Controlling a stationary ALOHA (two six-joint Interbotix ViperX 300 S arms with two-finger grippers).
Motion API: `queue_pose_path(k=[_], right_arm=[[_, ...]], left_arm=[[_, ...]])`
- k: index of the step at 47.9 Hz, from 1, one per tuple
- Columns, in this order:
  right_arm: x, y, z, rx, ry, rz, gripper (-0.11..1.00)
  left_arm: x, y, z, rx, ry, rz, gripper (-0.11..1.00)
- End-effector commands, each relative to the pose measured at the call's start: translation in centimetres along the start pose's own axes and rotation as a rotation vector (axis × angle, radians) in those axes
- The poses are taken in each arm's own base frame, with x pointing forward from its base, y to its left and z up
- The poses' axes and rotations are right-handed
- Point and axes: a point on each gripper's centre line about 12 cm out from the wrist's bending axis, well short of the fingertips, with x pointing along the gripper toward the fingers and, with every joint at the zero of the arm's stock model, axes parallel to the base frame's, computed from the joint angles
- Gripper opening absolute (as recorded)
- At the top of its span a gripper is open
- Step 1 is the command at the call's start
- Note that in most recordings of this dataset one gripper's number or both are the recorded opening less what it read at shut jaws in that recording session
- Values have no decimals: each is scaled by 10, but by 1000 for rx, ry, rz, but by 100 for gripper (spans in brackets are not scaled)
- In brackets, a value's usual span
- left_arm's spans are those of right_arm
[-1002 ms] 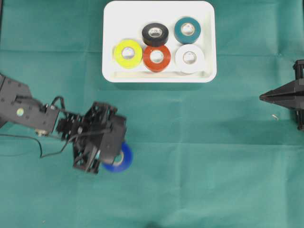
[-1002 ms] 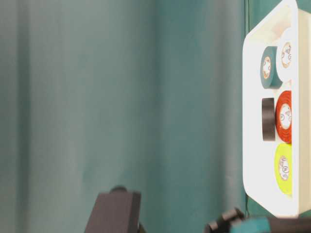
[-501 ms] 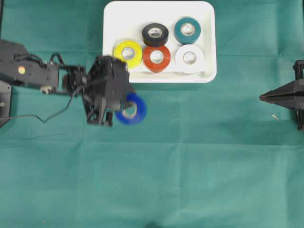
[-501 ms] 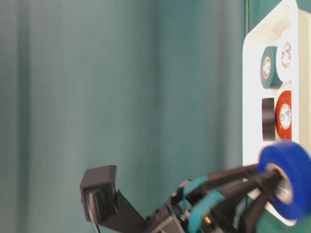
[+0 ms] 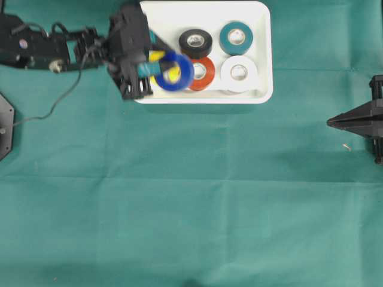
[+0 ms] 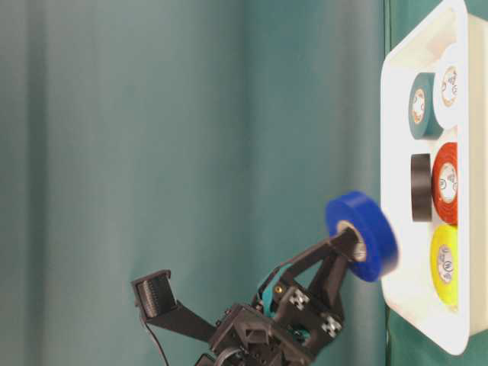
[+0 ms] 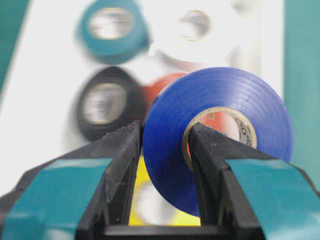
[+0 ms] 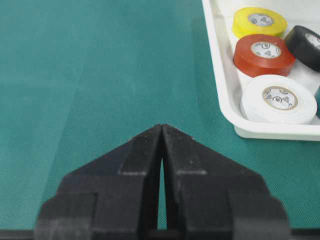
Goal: Put the tape into the white case with the left arm.
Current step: 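Carry the blue roll into the tray's back left corner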
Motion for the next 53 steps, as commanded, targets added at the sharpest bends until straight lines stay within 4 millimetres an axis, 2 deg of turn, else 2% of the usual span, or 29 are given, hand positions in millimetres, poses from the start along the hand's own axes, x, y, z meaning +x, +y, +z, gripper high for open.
queue_pose_path(k=[1, 18, 27, 41, 43, 49, 53], right_arm=[[1, 0, 4, 0, -9, 0, -9], [1, 0, 4, -5, -9, -2, -9], [1, -1, 4, -11, -10, -7, -9], [1, -1, 4, -13, -10, -8, -9], [1, -1, 4, -12, -10, -9, -9], [1, -1, 4, -14, -10, -9, -9], [1, -1, 4, -14, -10, -9, -9]], left_arm=[[1, 16, 4, -21, -27, 40, 30], [18, 57, -16, -80, 5, 134, 30], [25, 61, -18, -85, 17, 139, 30], [24, 70, -17, -108, 10, 159, 30], [24, 71, -19, -114, 13, 162, 36], [22, 73, -20, -126, 14, 166, 75], [20, 72, -22, -127, 17, 165, 93]])
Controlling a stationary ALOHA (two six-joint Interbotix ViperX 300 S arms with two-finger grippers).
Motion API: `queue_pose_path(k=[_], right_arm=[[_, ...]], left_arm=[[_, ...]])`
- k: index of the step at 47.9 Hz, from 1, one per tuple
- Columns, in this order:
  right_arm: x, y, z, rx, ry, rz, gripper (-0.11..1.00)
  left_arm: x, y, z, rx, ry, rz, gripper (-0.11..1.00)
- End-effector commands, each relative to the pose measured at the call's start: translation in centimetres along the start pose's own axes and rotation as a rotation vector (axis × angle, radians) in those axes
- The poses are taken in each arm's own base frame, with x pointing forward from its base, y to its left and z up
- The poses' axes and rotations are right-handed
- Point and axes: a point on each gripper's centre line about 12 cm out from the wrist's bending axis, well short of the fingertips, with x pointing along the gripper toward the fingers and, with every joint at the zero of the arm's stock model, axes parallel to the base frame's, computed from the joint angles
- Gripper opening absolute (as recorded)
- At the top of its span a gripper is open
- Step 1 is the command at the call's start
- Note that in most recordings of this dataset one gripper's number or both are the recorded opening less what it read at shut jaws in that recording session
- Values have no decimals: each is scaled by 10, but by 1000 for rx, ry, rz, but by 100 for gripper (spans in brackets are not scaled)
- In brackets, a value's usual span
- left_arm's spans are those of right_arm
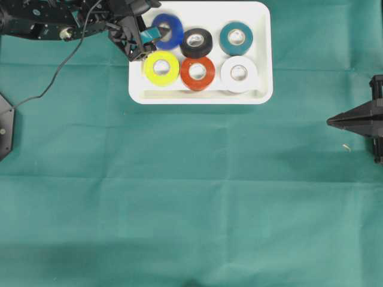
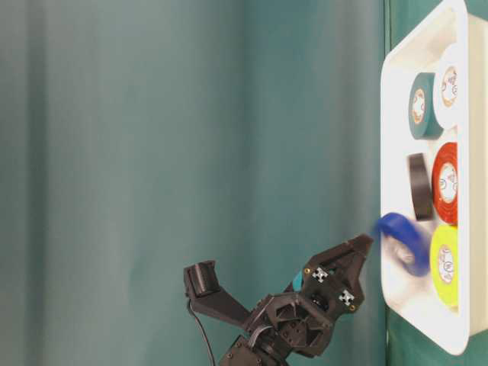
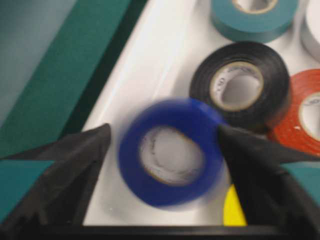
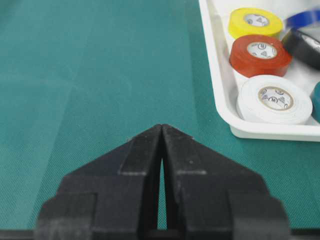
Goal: Put the tape into the white case with the left arm.
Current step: 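Release the blue roll and pull the left gripper back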
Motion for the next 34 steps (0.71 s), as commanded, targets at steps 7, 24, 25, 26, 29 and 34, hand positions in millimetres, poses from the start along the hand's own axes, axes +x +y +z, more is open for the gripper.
queue_pose_path(k=[7, 24, 25, 26, 29, 34], right_arm=[[1, 0, 4, -1, -9, -2, -9], [1, 0, 4, -1, -9, 0, -9], [1, 0, 4, -1, -8, -2, -9], [1, 0, 4, -1, -9, -2, -9], [1, 0, 4, -1, -9, -2, -9], [1, 0, 4, -1, -9, 0, -9]], left_arm=[[-11, 3, 9, -6, -39, 9, 99], [-34, -6, 6, 3, -57, -8, 99], [-35, -8, 7, 3, -61, -12, 99], [-38, -11, 7, 8, -65, -19, 99], [-43, -18, 8, 15, -73, -35, 99], [-54, -33, 9, 20, -91, -71, 99]])
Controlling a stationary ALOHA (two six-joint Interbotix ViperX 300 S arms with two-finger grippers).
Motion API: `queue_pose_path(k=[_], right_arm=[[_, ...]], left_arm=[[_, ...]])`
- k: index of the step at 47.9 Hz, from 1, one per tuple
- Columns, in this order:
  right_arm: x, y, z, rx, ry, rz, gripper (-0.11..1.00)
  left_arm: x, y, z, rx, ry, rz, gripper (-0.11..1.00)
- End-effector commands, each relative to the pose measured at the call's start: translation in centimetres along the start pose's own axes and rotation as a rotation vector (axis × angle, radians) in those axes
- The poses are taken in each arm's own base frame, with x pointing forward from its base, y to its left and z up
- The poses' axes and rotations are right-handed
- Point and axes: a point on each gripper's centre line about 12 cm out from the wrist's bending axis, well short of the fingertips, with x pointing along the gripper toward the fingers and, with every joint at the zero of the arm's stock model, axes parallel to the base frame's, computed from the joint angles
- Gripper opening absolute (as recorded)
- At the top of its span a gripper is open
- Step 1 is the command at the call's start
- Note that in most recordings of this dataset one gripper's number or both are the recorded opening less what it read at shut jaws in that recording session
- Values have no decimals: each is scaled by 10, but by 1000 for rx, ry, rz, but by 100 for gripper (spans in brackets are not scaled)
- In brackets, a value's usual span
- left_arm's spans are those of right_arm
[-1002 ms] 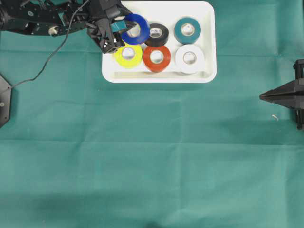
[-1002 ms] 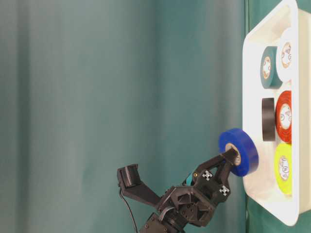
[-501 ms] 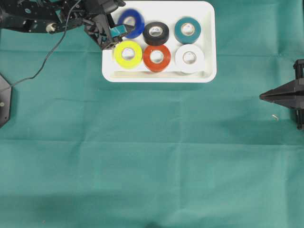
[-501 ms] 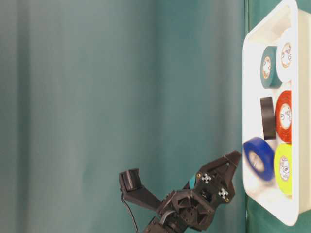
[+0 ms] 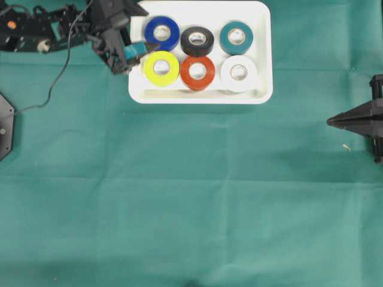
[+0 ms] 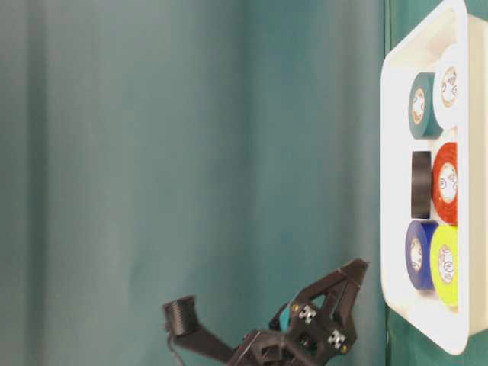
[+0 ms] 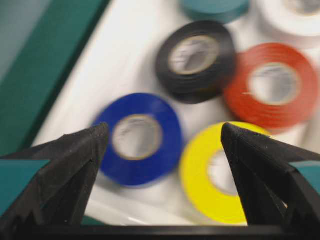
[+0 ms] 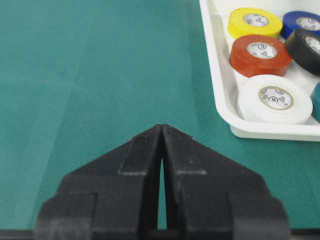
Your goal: Put the tape into the white case with the left arm.
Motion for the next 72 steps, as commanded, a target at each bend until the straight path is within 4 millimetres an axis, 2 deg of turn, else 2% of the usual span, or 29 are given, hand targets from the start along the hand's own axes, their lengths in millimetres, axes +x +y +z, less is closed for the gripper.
queue_pose_path(k=[1, 21, 37, 45, 57, 72], right_arm=[[1, 0, 4, -3, -9, 0, -9], [1, 0, 3, -2, -8, 1, -9], [1, 0, 2, -3, -6, 0, -9], [1, 0, 2, -1, -6, 0, -9], [1, 0, 2, -1, -6, 0, -9], [1, 0, 2, -1, -5, 0, -9]], left_arm=[[-13, -10, 15, 2, -60, -23, 99], [-54, -82, 15, 53, -123, -221, 98], [-76, -134, 9, 138, -140, -377, 98], [-77, -145, 6, 151, -162, -407, 98], [-77, -147, 7, 154, -188, -412, 98], [-94, -156, 7, 171, -220, -455, 98]])
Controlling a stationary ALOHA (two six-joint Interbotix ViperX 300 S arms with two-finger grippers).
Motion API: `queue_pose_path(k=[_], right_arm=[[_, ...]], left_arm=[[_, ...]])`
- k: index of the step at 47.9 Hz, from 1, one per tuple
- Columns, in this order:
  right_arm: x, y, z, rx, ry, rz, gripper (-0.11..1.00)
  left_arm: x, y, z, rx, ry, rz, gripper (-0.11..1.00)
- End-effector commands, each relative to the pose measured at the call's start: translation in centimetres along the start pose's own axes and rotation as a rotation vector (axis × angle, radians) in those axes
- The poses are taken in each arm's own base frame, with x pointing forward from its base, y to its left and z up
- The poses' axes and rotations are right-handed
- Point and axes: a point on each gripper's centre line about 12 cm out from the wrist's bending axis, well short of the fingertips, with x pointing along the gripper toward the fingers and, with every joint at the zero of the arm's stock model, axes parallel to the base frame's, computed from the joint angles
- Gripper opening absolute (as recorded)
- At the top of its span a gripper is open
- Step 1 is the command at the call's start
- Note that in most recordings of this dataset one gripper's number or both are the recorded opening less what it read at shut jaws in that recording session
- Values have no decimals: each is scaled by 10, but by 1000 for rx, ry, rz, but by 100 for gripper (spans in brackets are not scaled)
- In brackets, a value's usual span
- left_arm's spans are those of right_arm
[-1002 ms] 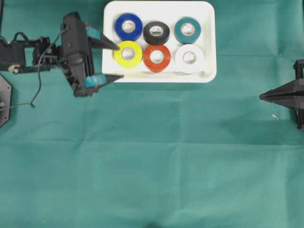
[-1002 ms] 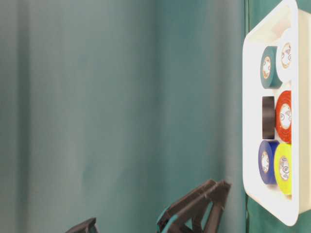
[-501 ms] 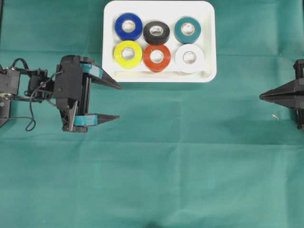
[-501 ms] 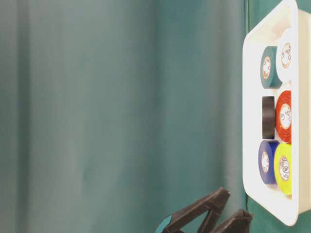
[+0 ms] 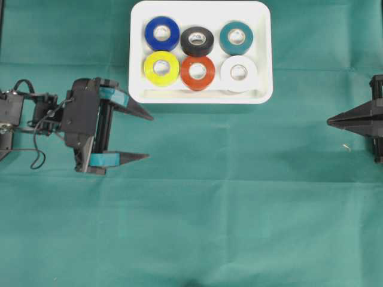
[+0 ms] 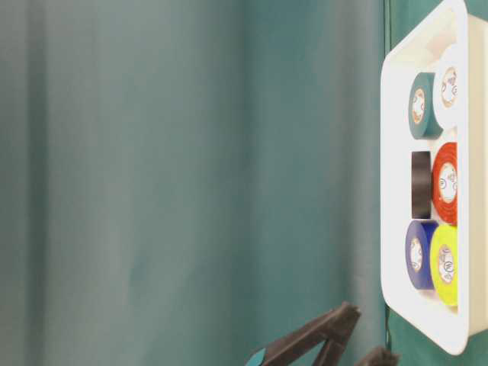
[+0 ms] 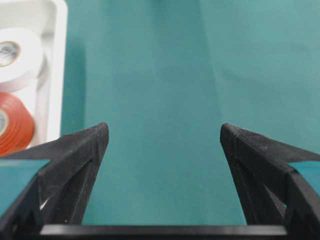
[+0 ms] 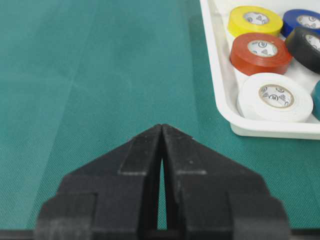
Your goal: Put the tape into the white case with the left arm.
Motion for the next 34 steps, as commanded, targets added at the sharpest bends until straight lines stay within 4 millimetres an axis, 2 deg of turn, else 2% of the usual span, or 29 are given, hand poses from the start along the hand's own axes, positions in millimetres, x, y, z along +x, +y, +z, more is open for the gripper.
queue_pose_path(k=[1, 15, 34], right_arm=[[1, 0, 4, -1, -9, 0, -9], [1, 0, 4, -1, -9, 0, -9], [1, 0, 3, -1, -8, 0, -9]], left_arm=[[-8, -2, 11, 0, -51, -5, 98], [-37, -1, 19, -2, -128, 0, 98], [-60, -1, 9, -3, -158, 2, 98]])
